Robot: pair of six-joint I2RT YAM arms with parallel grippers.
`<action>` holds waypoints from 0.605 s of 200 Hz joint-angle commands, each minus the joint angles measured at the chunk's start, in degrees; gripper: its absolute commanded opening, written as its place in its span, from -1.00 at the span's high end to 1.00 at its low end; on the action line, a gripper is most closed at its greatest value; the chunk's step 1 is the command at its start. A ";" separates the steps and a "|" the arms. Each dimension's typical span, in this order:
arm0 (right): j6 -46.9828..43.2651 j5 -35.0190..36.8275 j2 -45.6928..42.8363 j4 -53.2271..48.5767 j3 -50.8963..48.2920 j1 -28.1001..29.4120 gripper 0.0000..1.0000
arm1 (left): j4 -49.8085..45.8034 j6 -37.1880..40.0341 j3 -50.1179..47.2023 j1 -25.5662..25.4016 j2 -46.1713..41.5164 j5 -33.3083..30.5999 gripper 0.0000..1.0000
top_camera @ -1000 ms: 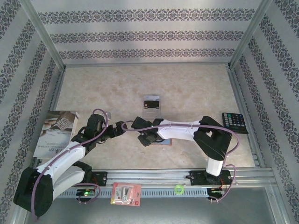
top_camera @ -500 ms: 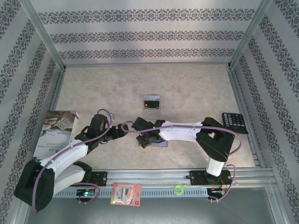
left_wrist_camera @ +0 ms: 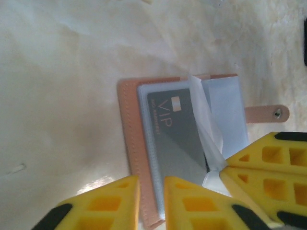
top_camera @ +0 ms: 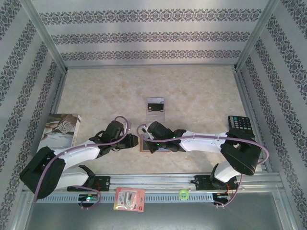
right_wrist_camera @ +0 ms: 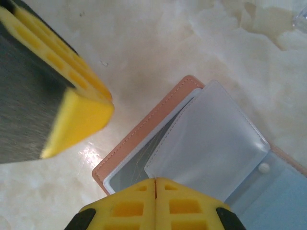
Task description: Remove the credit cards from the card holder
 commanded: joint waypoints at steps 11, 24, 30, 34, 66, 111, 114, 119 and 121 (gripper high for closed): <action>1.80 -1.43 -1.34 5.02 -1.40 -0.58 1.00 | 5.20 -0.61 2.97 -3.11 3.39 0.06 0.84; 2.23 -1.45 -1.45 5.37 -1.64 -0.56 1.00 | 5.05 -0.56 3.69 -3.65 4.86 0.15 0.90; 2.40 -1.37 -1.47 5.53 -1.79 -0.56 1.00 | 5.20 -0.55 3.82 -3.73 5.27 0.34 0.91; 2.48 -1.36 -1.58 5.69 -1.88 -0.56 1.00 | 5.36 -0.64 3.98 -3.73 5.79 0.44 0.92; 2.75 -1.14 -1.66 5.78 -2.36 -0.56 1.00 | 4.58 -0.38 5.70 -4.65 9.36 1.28 1.00; 4.33 -0.82 -1.73 6.23 -3.42 -0.56 1.00 | 0.19 -0.73 6.51 -5.06 13.77 1.66 1.00; 4.50 -0.71 -1.80 6.17 -3.50 -0.56 1.00 | -0.42 -0.66 6.41 -5.08 13.77 1.57 1.00; 4.86 -0.39 -1.97 6.13 -3.66 -0.59 1.00 | -1.32 -0.32 6.24 -5.05 13.63 1.39 1.00; 5.06 -0.33 -2.05 6.01 -3.79 -0.61 1.00 | -1.54 -0.23 6.20 -5.05 13.58 1.39 1.00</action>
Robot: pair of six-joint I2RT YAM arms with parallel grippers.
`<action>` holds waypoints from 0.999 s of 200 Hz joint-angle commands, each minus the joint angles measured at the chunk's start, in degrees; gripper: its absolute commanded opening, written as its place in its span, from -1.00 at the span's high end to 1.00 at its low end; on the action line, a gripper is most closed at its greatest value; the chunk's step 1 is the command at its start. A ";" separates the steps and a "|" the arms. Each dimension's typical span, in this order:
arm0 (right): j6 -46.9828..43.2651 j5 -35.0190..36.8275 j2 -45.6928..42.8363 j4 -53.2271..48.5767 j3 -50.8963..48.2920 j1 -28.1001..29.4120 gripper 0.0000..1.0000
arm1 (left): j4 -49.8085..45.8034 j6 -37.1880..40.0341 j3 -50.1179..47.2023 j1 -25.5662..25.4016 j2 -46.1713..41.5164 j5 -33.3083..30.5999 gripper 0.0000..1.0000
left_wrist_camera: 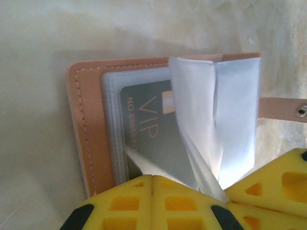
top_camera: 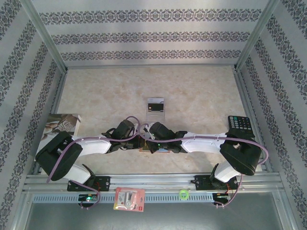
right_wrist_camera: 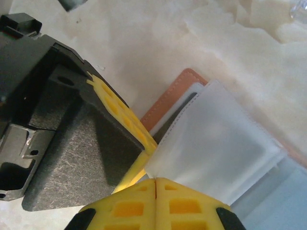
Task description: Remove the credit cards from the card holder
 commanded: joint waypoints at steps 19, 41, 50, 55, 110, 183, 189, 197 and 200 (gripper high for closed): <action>4.24 1.25 -2.43 1.02 -1.41 -0.03 1.00 | -5.59 0.45 -0.02 -0.77 0.66 0.68 1.00; 8.09 5.23 -4.28 -1.85 -2.36 0.81 1.00 | -5.52 0.38 -0.14 -0.82 1.94 1.41 1.00; 10.25 7.01 -5.74 -3.04 -3.38 0.95 0.93 | -5.28 0.40 -0.13 -0.77 2.30 1.67 1.00; 11.58 8.16 -6.71 -3.57 -4.10 0.95 0.88 | -5.11 0.33 -0.14 -0.77 2.47 1.89 1.00; 19.83 18.52 -20.11 -12.15 -9.95 1.30 0.13 | -7.52 2.52 2.42 -1.18 2.00 2.37 1.00; 20.37 23.83 -27.92 -15.42 -11.58 1.14 0.07 | -14.57 6.12 14.29 -6.87 5.63 2.58 0.75; 20.39 24.21 -28.63 -15.81 -11.68 1.05 0.07 | -14.69 6.14 15.46 -7.49 6.67 3.02 0.75; 20.48 24.65 -29.49 -16.39 -11.88 0.97 0.07 | -14.53 6.00 16.74 -8.32 7.65 3.95 0.75; 20.44 24.67 -29.86 -16.44 -12.02 0.88 0.07 | -14.46 6.00 17.19 -8.66 8.00 4.34 0.75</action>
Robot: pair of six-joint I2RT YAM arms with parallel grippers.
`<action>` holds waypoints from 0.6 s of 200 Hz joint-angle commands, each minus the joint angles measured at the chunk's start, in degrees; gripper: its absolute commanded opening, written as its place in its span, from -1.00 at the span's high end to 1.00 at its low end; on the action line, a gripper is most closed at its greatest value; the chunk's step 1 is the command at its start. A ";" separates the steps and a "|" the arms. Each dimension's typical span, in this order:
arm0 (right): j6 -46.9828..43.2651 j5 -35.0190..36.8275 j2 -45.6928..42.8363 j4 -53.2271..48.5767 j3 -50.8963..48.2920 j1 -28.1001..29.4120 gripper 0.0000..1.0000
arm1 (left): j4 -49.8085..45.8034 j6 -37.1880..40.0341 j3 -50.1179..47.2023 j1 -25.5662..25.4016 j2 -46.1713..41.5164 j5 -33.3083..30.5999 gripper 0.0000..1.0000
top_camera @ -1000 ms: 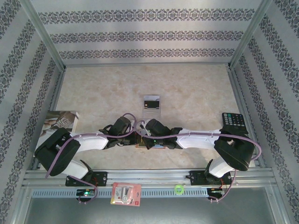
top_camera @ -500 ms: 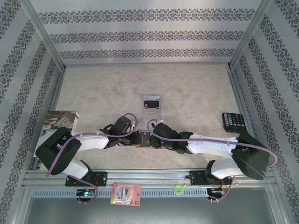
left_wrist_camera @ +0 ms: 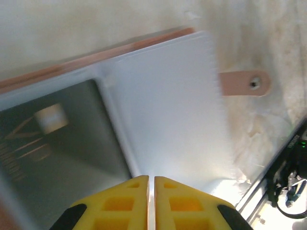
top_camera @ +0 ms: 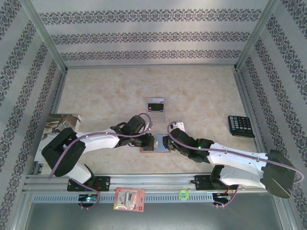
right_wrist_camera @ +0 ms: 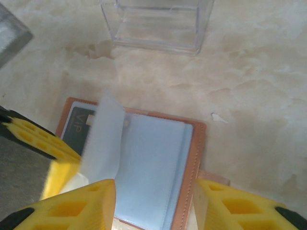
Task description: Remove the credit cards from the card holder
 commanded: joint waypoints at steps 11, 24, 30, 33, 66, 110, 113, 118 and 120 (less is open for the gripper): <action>0.85 4.16 -4.19 -3.50 -1.56 0.19 0.07 | -3.51 2.34 5.37 -3.73 4.04 2.87 0.74; 1.11 4.53 -5.79 -4.05 -2.29 -0.01 0.07 | -4.72 2.94 7.38 -5.12 6.35 3.62 0.72; 1.35 4.66 -6.35 -4.35 -2.62 -0.14 0.07 | -5.36 3.09 8.17 -5.53 7.82 4.31 0.72; 1.40 4.77 -6.69 -4.44 -2.74 -0.18 0.07 | -5.61 3.13 8.49 -5.67 8.66 4.66 0.72; 1.49 4.72 -7.93 -4.63 -3.35 -0.83 0.09 | -5.56 3.11 10.14 -5.90 15.02 8.61 0.63; 1.11 2.60 -5.73 -3.29 -2.49 -1.33 0.09 | -2.90 3.16 7.82 -5.45 8.47 5.06 0.41; 0.94 2.31 -5.54 -3.06 -2.38 -1.33 0.09 | -2.69 3.07 7.40 -5.23 7.24 4.37 0.39; 0.73 1.81 -5.24 -2.68 -2.17 -1.41 0.09 | -2.22 2.98 6.67 -4.82 5.14 3.26 0.34; 0.51 1.46 -5.15 -2.47 -2.05 -1.41 0.09 | -2.09 2.92 6.41 -4.62 4.45 2.80 0.31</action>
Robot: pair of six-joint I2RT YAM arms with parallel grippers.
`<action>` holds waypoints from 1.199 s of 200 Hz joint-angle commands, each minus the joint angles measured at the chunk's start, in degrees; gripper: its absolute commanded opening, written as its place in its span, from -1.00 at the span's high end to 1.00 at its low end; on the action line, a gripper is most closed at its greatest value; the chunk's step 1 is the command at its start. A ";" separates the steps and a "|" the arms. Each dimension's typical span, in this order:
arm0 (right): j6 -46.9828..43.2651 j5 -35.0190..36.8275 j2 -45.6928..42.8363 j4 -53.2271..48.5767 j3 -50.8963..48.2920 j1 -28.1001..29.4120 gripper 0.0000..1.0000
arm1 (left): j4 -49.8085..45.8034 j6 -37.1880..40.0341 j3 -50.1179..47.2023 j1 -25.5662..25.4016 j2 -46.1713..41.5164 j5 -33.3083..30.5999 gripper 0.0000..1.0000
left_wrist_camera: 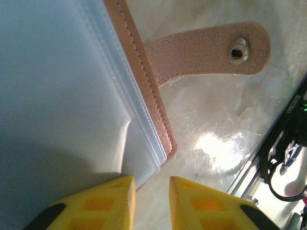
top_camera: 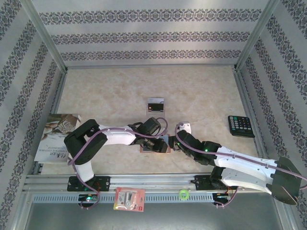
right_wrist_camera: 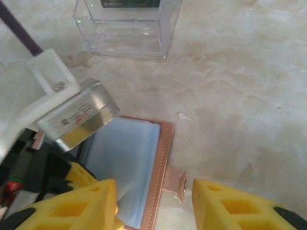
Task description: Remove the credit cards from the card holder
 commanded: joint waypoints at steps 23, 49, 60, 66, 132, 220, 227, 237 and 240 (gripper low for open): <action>-2.29 -5.82 3.74 3.63 2.51 -1.09 0.16 | 0.49 0.84 -5.99 1.63 -18.82 -11.75 0.14; -4.76 -13.18 9.11 7.95 4.99 -1.29 0.33 | -2.49 1.71 -9.72 4.16 -27.72 -19.67 0.11; -5.42 -16.61 12.61 9.16 6.35 -1.33 0.43 | -2.52 1.77 -11.52 6.76 -28.97 -19.52 0.10; -5.59 -17.95 14.18 9.24 7.18 -1.38 0.48 | -2.54 1.82 -12.43 7.92 -28.96 -19.06 0.11; -0.82 -16.33 27.59 4.62 9.17 -2.02 0.82 | 2.35 2.18 -15.64 10.45 -22.99 -16.74 0.13; -3.11 -16.95 22.89 4.32 12.88 -2.82 0.66 | 5.15 3.44 -16.54 10.14 -21.54 -14.47 0.27; -2.85 -19.13 23.56 4.86 13.70 -3.32 0.66 | 5.62 3.29 -16.52 10.09 -21.12 -14.37 0.32; -2.00 -22.58 25.35 5.63 14.88 -4.04 0.66 | 6.09 2.95 -16.51 10.01 -20.04 -14.16 0.39; -1.63 -23.42 25.92 6.05 15.09 -4.14 0.66 | 6.27 2.90 -16.58 10.01 -19.73 -14.07 0.40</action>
